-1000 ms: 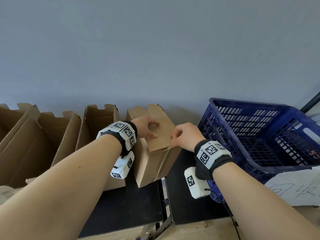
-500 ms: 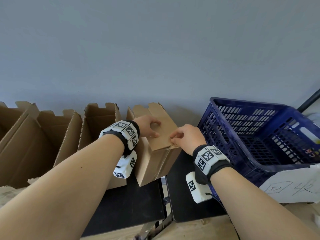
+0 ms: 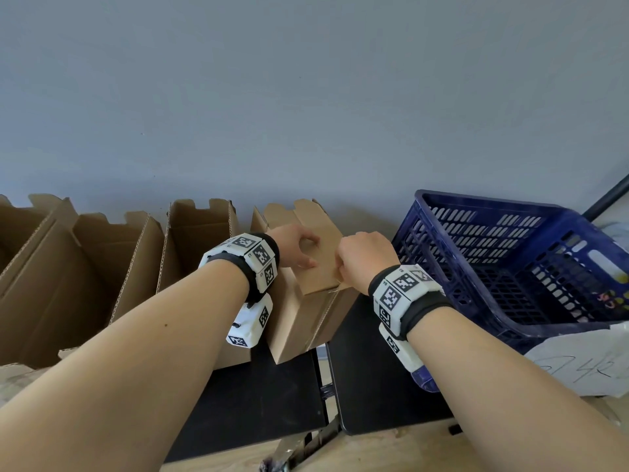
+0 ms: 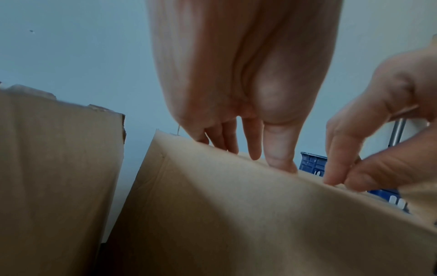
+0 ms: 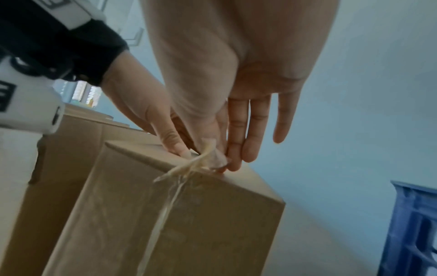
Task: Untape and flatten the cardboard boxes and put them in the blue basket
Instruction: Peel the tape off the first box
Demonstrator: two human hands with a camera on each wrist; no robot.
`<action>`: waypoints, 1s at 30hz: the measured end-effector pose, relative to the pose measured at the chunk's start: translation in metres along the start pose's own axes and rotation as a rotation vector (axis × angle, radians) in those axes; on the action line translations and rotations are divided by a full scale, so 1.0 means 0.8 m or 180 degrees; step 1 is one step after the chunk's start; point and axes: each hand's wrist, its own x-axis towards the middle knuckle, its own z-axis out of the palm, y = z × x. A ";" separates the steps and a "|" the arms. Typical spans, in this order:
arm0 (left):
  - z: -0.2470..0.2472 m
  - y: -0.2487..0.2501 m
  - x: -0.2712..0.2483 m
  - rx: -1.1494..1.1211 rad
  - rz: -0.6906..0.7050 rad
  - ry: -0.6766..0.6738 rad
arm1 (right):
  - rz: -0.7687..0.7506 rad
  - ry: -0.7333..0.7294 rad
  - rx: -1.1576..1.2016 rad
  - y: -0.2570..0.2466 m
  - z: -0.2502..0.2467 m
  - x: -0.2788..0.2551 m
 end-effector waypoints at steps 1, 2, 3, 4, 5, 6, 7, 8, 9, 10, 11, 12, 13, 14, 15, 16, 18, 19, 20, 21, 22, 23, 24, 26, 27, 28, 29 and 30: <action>0.000 0.000 0.000 0.0010 -0.0014 -0.0009 | -0.0042 -0.0037 -0.0159 -0.002 -0.005 0.001; 0.001 0.000 -0.001 0.0013 -0.0025 -0.0018 | -0.0090 -0.0077 -0.0285 -0.005 -0.011 0.001; 0.001 0.000 0.000 0.0012 -0.0033 -0.0031 | -0.0141 -0.0120 -0.0406 -0.007 -0.015 0.003; 0.001 0.000 0.001 0.0001 -0.0032 -0.0043 | -0.0189 -0.0165 -0.0492 -0.010 -0.020 0.004; 0.001 0.000 0.001 -0.0011 -0.0036 -0.0061 | -0.0219 -0.0222 -0.0580 -0.013 -0.023 0.008; 0.001 0.001 0.001 -0.0022 -0.0033 -0.0074 | -0.0255 -0.0268 -0.0637 -0.015 -0.025 0.012; 0.000 0.001 0.001 -0.0028 -0.0028 -0.0085 | -0.0298 -0.0310 -0.0707 -0.017 -0.027 0.016; 0.000 0.001 0.000 -0.0038 -0.0016 -0.0101 | -0.0350 -0.0338 -0.0752 -0.019 -0.028 0.021; -0.001 0.001 -0.001 -0.0050 -0.0003 -0.0116 | -0.0383 -0.0393 -0.0793 -0.020 -0.028 0.025; -0.001 0.002 -0.001 -0.0054 0.0017 -0.0121 | -0.0396 -0.0441 -0.0796 -0.021 -0.028 0.029; -0.002 0.002 -0.002 -0.0045 0.0024 -0.0126 | -0.0387 -0.0501 -0.0795 -0.021 -0.029 0.032; -0.002 0.001 -0.002 -0.0039 0.0032 -0.0121 | -0.0389 -0.0556 -0.0784 -0.022 -0.030 0.034; -0.002 0.001 -0.002 -0.0034 0.0028 -0.0114 | -0.0391 -0.0620 -0.0779 -0.023 -0.031 0.035; -0.002 0.000 -0.002 -0.0038 0.0023 -0.0111 | -0.0374 -0.0673 -0.0786 -0.022 -0.030 0.037; -0.001 0.000 -0.002 -0.0050 0.0016 -0.0118 | -0.0339 -0.0720 -0.0768 -0.022 -0.031 0.038; -0.001 -0.001 -0.002 -0.0063 0.0014 -0.0129 | -0.0305 -0.0753 -0.0705 -0.020 -0.030 0.039; -0.001 0.000 -0.002 -0.0070 -0.0005 -0.0147 | -0.0263 -0.0835 -0.0570 -0.017 -0.028 0.038; -0.002 -0.001 -0.002 -0.0072 -0.0011 -0.0148 | -0.0235 -0.0852 -0.0535 -0.016 -0.028 0.037; -0.002 -0.001 -0.002 -0.0079 -0.0004 -0.0148 | -0.0207 -0.0867 -0.0487 -0.014 -0.027 0.036; -0.003 -0.001 -0.002 -0.0085 -0.0013 -0.0147 | -0.0175 -0.0887 -0.0411 -0.013 -0.025 0.035; -0.003 -0.001 -0.002 -0.0084 -0.0017 -0.0143 | -0.0186 -0.0855 -0.0327 -0.012 -0.024 0.034; -0.004 -0.002 -0.002 -0.0072 -0.0018 -0.0128 | -0.0124 -0.0840 -0.0209 -0.010 -0.022 0.034; -0.004 -0.002 -0.003 -0.0059 -0.0015 -0.0104 | -0.0136 -0.0793 -0.0067 -0.007 -0.020 0.032; -0.004 -0.001 -0.003 -0.0048 -0.0012 -0.0068 | -0.0133 -0.0756 0.0134 -0.001 -0.014 0.031; -0.004 -0.001 -0.003 -0.0049 -0.0008 -0.0060 | -0.0113 -0.0723 0.0203 0.001 -0.011 0.030; -0.004 -0.001 -0.004 -0.0055 -0.0006 -0.0060 | -0.0135 -0.0661 0.0268 0.003 -0.008 0.029; -0.004 -0.001 -0.003 -0.0066 -0.0008 -0.0067 | -0.0130 -0.0632 0.0325 0.005 -0.006 0.027; -0.004 -0.001 -0.003 -0.0076 -0.0010 -0.0078 | -0.0130 -0.0587 0.0409 0.007 -0.004 0.026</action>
